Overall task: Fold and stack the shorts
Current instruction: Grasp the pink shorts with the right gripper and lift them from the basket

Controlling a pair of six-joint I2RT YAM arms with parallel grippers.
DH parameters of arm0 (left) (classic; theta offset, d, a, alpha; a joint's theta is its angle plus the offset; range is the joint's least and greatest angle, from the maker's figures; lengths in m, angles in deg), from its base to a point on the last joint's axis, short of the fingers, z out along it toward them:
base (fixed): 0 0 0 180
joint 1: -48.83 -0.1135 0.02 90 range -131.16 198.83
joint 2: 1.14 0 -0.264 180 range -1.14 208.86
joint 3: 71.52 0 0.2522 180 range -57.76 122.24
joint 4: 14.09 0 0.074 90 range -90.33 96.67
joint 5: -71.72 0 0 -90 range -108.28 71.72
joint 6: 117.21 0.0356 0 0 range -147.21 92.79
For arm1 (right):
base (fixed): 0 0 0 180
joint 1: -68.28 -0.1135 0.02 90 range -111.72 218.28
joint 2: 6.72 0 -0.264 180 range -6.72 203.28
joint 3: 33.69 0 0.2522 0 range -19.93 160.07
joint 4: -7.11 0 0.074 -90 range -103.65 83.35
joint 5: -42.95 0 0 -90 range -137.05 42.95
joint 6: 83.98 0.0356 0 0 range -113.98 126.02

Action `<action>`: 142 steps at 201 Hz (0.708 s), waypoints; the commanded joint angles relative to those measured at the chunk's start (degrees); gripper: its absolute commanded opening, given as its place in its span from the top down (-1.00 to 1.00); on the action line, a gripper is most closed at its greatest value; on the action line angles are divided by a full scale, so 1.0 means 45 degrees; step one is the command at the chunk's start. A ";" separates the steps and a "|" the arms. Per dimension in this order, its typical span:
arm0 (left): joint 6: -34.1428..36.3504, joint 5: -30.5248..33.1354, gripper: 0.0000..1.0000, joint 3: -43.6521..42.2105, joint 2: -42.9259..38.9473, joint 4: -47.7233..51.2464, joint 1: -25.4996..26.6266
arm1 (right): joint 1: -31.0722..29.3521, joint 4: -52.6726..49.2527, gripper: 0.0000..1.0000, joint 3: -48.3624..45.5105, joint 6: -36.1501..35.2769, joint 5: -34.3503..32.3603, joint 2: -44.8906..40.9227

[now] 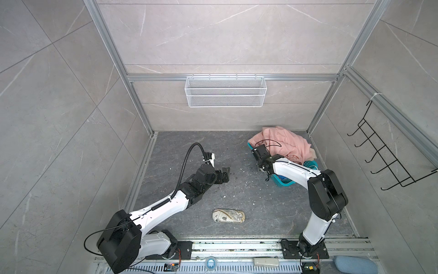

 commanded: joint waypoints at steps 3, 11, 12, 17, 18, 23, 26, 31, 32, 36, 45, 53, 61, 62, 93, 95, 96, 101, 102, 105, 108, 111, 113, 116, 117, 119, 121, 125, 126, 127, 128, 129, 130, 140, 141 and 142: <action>-0.0059 -0.0247 -0.99 0.0508 0.0234 -0.0591 0.0074 | 0.0929 0.0137 0.44 0.0191 0.0089 -0.0169 0.0369; -0.0058 -0.0282 -0.99 0.0583 0.0332 -0.0578 0.0090 | 0.1149 0.0247 0.53 0.0313 -0.0131 -0.0265 0.0476; -0.0057 -0.0285 -0.99 0.0591 0.0339 -0.0585 0.0083 | 0.1193 0.0255 0.55 0.0329 -0.0157 -0.0274 0.0498; -0.0048 -0.0303 -0.99 0.0640 0.0409 -0.0582 0.0086 | 0.1333 0.0314 0.58 0.0428 -0.0328 -0.0314 0.0575; -0.0052 -0.0315 -0.99 0.0649 0.0426 -0.0587 0.0091 | 0.1363 0.0327 0.59 0.0454 -0.0353 -0.0327 0.0586; -0.0046 -0.0323 -0.99 0.0697 0.0471 -0.0591 0.0108 | 0.1449 0.0357 0.60 0.0542 -0.0492 -0.0354 0.0670; -0.0072 -0.0336 -0.99 0.0726 0.0508 -0.0582 0.0112 | 0.1524 0.0370 0.61 0.0618 -0.0591 -0.0362 0.0722; -0.0078 -0.0345 -0.99 0.0743 0.0554 -0.0591 0.0119 | 0.1628 0.0426 0.62 0.0726 -0.0744 -0.0394 0.0793; -0.0077 -0.0355 -0.99 0.0759 0.0567 -0.0591 0.0127 | 0.1637 0.0452 0.63 0.0740 -0.0786 -0.0387 0.0803; -0.0094 -0.0365 -0.99 0.0776 0.0604 -0.0592 0.0133 | 0.1720 0.0615 0.67 0.0782 -0.1012 -0.0381 0.0850; -0.0146 -0.0351 -0.99 0.0828 0.0691 -0.0588 0.0155 | 0.1807 0.0923 0.69 0.0747 -0.1445 -0.0422 0.0888; -0.0154 -0.0354 -0.99 0.0846 0.0720 -0.0592 0.0157 | 0.1876 0.1266 0.70 0.0692 -0.1943 -0.0591 0.0928; -0.0154 -0.0365 -0.99 0.0843 0.0754 -0.0581 0.0169 | 0.2011 0.1691 0.71 0.0597 -0.2513 -0.0709 0.0928; -0.0154 -0.0365 -0.99 0.0848 0.0765 -0.0577 0.0169 | 0.2024 0.1739 0.70 0.0588 -0.2559 -0.0711 0.0919; -0.0154 -0.0253 -0.99 0.0910 0.0891 -0.0562 0.0174 | 0.2721 0.2662 0.77 0.0555 -0.3328 -0.0411 0.0867; -0.0134 -0.0249 -0.99 0.0911 0.0907 -0.0555 0.0179 | 0.2770 0.2723 0.77 0.0558 -0.3338 -0.0393 0.0860; -0.0125 -0.0249 -0.99 0.0911 0.0909 -0.0554 0.0186 | 0.2775 0.2733 0.77 0.0559 -0.3343 -0.0386 0.0876; -0.0136 -0.0248 -0.99 0.0948 0.0950 -0.0566 0.0179 | 0.2841 0.2879 0.77 0.0550 -0.3376 -0.0338 0.0887; -0.0126 -0.0248 -0.99 0.0959 0.0950 -0.0569 0.0177 | 0.2849 0.2890 0.77 0.0545 -0.3381 -0.0339 0.0889; -0.0128 -0.0248 -0.99 0.0984 0.0951 -0.0547 0.0184 | 0.2871 0.2986 0.76 0.0540 -0.3413 -0.0324 0.0905; -0.0114 -0.0265 -0.99 0.0994 0.0963 -0.0508 0.0193 | 0.2876 0.3067 0.76 0.0540 -0.3434 -0.0305 0.0959; -0.0122 -0.0267 -0.99 0.1022 0.0962 -0.0493 0.0179 | 0.2877 0.3155 0.73 0.0518 -0.3444 -0.0319 0.0985; -0.0107 -0.0258 -0.99 0.1042 0.0968 -0.0474 0.0185 | 0.2877 0.3193 0.70 0.0495 -0.3445 -0.0326 0.0988; -0.0092 -0.0266 -0.99 0.1062 0.0973 -0.0447 0.0193 | 0.2877 0.3249 0.66 0.0483 -0.3431 -0.0324 0.1027; -0.0094 -0.0267 -0.99 0.1055 0.0972 -0.0451 0.0193 | 0.2877 0.3250 0.64 0.0482 -0.3418 -0.0313 0.1027; -0.0080 -0.0267 -0.99 0.1079 0.0971 -0.0439 0.0184 | 0.2877 0.3280 0.61 0.0457 -0.3399 -0.0310 0.1037; -0.0077 -0.0268 -0.99 0.1100 0.0971 -0.0422 0.0191 | 0.2877 0.3273 0.57 0.0436 -0.3380 -0.0294 0.1049; -0.0070 -0.0263 -0.99 0.1124 0.0971 -0.0378 0.0203 | 0.2880 0.3264 0.52 0.0414 -0.3318 -0.0221 0.1058; -0.0063 -0.0255 -0.99 0.1125 0.0971 -0.0368 0.0198 | 0.2878 0.3248 0.49 0.0408 -0.3303 -0.0183 0.1053; -0.0050 -0.0261 -0.99 0.1126 0.0971 -0.0362 0.0196 | 0.2878 0.3230 0.48 0.0406 -0.3267 -0.0155 0.1050; -0.0053 -0.0265 -0.99 0.1126 0.0961 -0.0350 0.0195 | 0.2878 0.3230 0.48 0.0406 -0.3267 -0.0155 0.1050; -0.0055 -0.0266 -0.99 0.1136 0.0956 -0.0354 0.0194 | 0.2877 0.3217 0.44 0.0399 -0.3215 -0.0099 0.1043; -0.0065 -0.0257 -0.99 0.1141 0.0956 -0.0355 0.0194 | 0.2877 0.3215 0.42 0.0381 -0.3184 -0.0074 0.1035; -0.0029 -0.0249 -0.99 0.1173 0.0964 -0.0311 0.0193 | 0.2877 0.3164 0.25 0.0280 -0.2862 0.0137 0.0925; -0.0033 -0.0248 -0.99 0.1179 0.0967 -0.0314 0.0193 | 0.2877 0.3149 0.23 0.0273 -0.2821 0.0162 0.0918; -0.0025 -0.0248 -0.99 0.1184 0.0969 -0.0307 0.0193 | 0.2877 0.3142 0.20 0.0260 -0.2792 0.0184 0.0885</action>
